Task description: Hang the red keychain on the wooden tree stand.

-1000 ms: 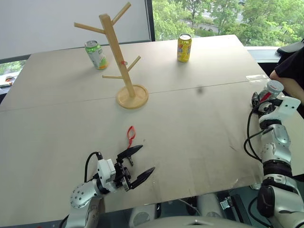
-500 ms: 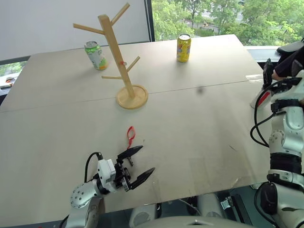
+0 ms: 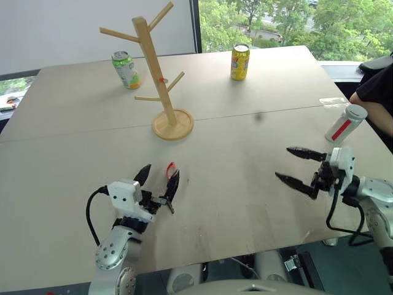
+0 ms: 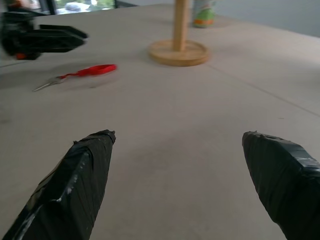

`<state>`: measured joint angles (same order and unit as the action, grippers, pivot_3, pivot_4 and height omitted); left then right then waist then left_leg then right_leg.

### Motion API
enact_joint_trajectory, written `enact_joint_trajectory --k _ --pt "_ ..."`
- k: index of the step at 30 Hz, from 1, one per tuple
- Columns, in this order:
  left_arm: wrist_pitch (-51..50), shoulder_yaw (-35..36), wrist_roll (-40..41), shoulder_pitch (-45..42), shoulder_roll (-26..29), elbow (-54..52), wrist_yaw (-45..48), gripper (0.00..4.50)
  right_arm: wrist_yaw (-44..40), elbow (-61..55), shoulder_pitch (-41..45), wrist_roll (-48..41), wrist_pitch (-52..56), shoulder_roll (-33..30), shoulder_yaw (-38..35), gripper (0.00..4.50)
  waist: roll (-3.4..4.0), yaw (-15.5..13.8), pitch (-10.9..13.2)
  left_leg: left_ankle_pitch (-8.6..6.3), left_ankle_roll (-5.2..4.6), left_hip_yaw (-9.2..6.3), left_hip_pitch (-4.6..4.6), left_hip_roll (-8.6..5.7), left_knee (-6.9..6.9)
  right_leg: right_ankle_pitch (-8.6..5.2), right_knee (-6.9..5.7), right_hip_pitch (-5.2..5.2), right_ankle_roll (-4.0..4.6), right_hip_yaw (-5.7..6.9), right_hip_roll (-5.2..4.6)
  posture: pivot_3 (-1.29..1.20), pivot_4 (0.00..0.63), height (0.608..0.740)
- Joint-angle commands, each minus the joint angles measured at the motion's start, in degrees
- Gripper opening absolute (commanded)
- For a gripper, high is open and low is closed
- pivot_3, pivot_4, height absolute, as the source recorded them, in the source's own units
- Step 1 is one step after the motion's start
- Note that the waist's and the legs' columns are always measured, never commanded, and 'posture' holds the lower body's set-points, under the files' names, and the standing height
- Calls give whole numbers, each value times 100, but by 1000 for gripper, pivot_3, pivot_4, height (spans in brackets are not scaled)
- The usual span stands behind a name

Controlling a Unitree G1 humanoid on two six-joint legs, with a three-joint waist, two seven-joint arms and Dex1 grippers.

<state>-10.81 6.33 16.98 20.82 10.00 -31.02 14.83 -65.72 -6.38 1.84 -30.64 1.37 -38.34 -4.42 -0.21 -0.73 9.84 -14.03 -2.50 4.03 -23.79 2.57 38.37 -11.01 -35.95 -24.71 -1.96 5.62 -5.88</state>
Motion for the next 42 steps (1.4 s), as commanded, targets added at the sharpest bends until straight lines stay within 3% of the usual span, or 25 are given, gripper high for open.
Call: enact_joint_trajectory --k 1,8,19,26,36,39,42 --pt "-891 -52 -204 -52 73 -606 -532 4500 -429 44 -33 109 -474 22 43 4387 -6 -5 4 0 0 0 -1 -7 0 0 0 0 0 0 1 0 150 740" --pt "-2383 -134 -42 -249 150 -969 -857 4500 -1000 510 -37 261 -1199 182 190 4387 -31 -11 18 0 0 1 -3 -18 1 0 2 0 0 -8 -1 0 150 740" --pt "-3127 -344 -312 -443 265 -995 -1036 4500 -1086 542 -176 244 -1369 310 178 4387 -30 -18 17 1 0 0 1 -20 1 1 1 3 0 -8 -1 0 150 740" --pt "-3841 -626 -768 -690 772 -1187 -1131 4500 -966 325 -309 107 -1134 381 200 4387 -28 -21 16 1 1 -3 3 -20 1 1 -1 6 1 -7 0 0 150 740" --pt "-4282 -475 -729 -619 614 -1471 -1174 4500 -917 193 -327 112 -1047 444 204 4387 -29 -19 14 1 1 0 3 -21 2 1 -1 6 0 -13 -1 0 150 740" --pt "-4285 -279 -616 -492 420 -1413 -1139 3695 -923 222 -266 103 -1008 428 184 4500 -30 -8 13 1 1 2 4 -21 2 1 -1 6 0 -14 -1 0 150 740" --pt "-4250 -184 -574 -385 298 -1344 -1097 2280 -935 257 -210 99 -992 416 170 4500 -26 -8 11 1 1 1 6 -21 2 1 -1 6 1 -15 1 0 150 740"
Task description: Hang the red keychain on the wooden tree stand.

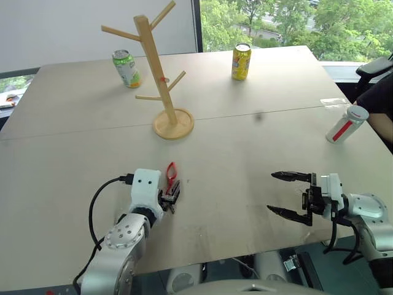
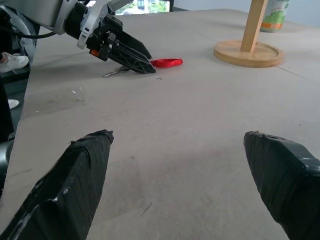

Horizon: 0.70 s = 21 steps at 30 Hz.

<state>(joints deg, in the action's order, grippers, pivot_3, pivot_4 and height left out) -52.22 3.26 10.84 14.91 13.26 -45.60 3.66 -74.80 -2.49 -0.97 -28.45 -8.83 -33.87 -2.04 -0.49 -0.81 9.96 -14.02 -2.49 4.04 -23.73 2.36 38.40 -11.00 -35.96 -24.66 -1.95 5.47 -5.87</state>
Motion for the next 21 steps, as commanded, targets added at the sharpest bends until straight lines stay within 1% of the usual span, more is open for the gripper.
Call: enact_joint_trajectory --k 1,5,13,15,16,19,21 --pt "-82 130 32 223 -29 128 42 1868 -27 -122 87 -120 33 -32 -69 4500 3 -2 -2 0 0 0 1 0 0 0 0 0 0 0 1 0 150 740" --pt "69 89 -18 283 -20 213 84 30 -28 -93 134 -116 43 -18 -59 4500 5 -6 -5 0 0 1 0 -2 0 0 0 1 0 -1 -1 0 150 740" --pt "567 41 -119 332 -31 405 114 30 8 -94 184 -106 71 13 -67 4500 10 -9 -15 0 -1 -1 1 -4 1 0 -1 2 0 -4 0 0 150 740" --pt "1042 99 -174 338 -46 490 147 30 97 -222 264 -190 192 12 -116 4500 10 -10 -15 0 -1 -1 0 -4 1 0 -1 3 0 -4 -1 0 150 740" --pt "1523 254 -78 300 -165 495 207 30 223 -389 415 -306 361 3 -166 4500 10 -7 -14 0 -1 -1 0 -4 2 0 -1 3 0 -5 -1 0 150 740" --pt "2993 479 110 150 -307 404 554 30 735 -1013 1177 -933 1152 -100 -374 4500 0 3 -6 0 0 -2 -6 -1 6 2 -3 -2 2 -3 1 0 150 740" --pt "3495 508 176 15 -366 427 690 30 899 -1262 1547 -1278 1609 -218 -474 4500 2 -4 -5 0 0 1 -7 0 8 7 -3 -6 10 -5 1 0 150 740"
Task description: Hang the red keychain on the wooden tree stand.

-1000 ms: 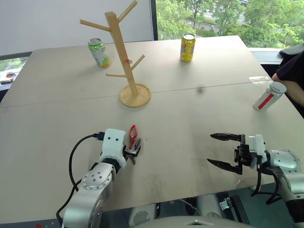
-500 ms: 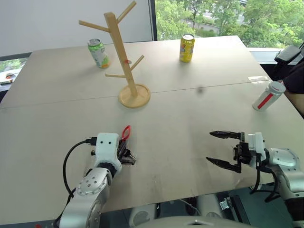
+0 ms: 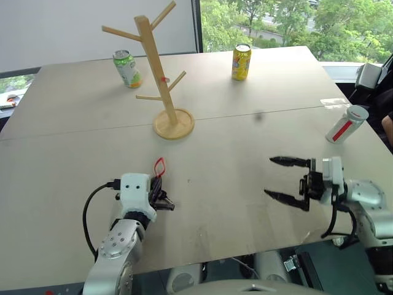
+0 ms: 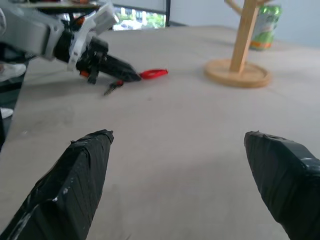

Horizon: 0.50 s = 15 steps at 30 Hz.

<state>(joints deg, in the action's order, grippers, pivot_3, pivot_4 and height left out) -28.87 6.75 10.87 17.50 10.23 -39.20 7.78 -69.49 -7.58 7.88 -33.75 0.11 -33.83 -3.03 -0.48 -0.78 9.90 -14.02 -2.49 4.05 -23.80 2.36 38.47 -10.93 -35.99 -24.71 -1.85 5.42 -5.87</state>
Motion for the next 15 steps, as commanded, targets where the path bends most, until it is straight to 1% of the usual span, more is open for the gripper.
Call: enact_joint_trajectory --k 1,3,5,8,11,15 --pt "1352 165 222 -339 -92 -197 325 30 429 -845 824 -922 933 -288 -421 4500 1 -15 0 0 0 -1 -1 0 1 1 0 0 2 1 0 0 150 740" --pt "1774 99 238 -604 -134 -162 419 30 520 -975 1133 -1280 1371 -443 -526 4500 -10 -56 -5 0 0 -8 -3 -2 1 1 2 6 4 9 -1 0 150 740" --pt "2219 -80 112 -1049 -96 -100 533 30 627 -1049 1527 -1692 1875 -629 -643 4500 -20 -91 0 -1 0 -8 -7 -2 0 1 7 7 6 12 -1 0 150 740" --pt "2508 -337 -158 -1493 -20 137 598 30 818 -1029 1912 -2051 2338 -727 -781 4500 -21 -133 0 0 -2 1 -12 -8 3 16 8 6 25 6 -3 0 150 740" --pt "2556 -472 -291 -1885 -102 415 471 30 884 -972 2113 -2089 2526 -750 -828 4500 -21 -138 0 0 -3 10 -8 -9 4 17 6 9 23 5 -1 0 150 740" --pt "2561 -601 -538 -2316 -184 669 293 30 906 -863 2148 -1916 2593 -732 -826 4500 -22 -140 1 0 -3 10 -9 -7 5 23 3 9 -7 11 5 0 150 740"
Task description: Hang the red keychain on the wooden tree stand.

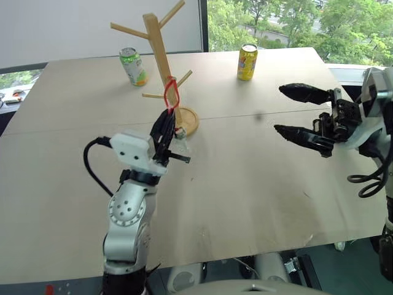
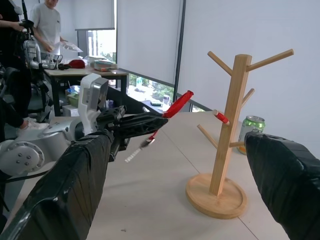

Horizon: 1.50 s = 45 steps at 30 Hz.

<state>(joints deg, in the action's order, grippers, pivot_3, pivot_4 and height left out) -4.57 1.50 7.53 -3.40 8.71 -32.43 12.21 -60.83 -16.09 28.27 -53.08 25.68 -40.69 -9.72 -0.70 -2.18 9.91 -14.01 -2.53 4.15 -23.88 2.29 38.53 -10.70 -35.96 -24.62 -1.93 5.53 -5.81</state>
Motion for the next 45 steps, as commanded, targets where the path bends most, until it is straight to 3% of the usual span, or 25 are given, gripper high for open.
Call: enact_joint_trajectory --k 1,10,23,45 --pt "120 -91 -272 -296 -55 42 -205 30 73 19 119 56 50 -33 -158 4500 0 3 0 0 0 0 0 0 0 -4 0 0 -7 -1 0 0 150 740" --pt "228 -74 -555 -807 -204 373 -546 30 529 199 245 36 249 207 -234 4500 -1 2 1 0 0 2 0 1 1 7 -1 0 5 -3 1 0 150 740" --pt "62 119 -1160 -1137 -175 848 -1112 30 510 267 227 276 189 273 -222 4500 -1 3 1 0 0 2 0 1 2 6 -1 1 1 -3 1 0 150 740" --pt "154 -196 -1248 -1265 -202 1325 -957 30 522 204 175 366 129 379 -245 4500 -2 5 1 0 0 2 0 1 1 8 -1 0 4 -3 2 0 150 740"
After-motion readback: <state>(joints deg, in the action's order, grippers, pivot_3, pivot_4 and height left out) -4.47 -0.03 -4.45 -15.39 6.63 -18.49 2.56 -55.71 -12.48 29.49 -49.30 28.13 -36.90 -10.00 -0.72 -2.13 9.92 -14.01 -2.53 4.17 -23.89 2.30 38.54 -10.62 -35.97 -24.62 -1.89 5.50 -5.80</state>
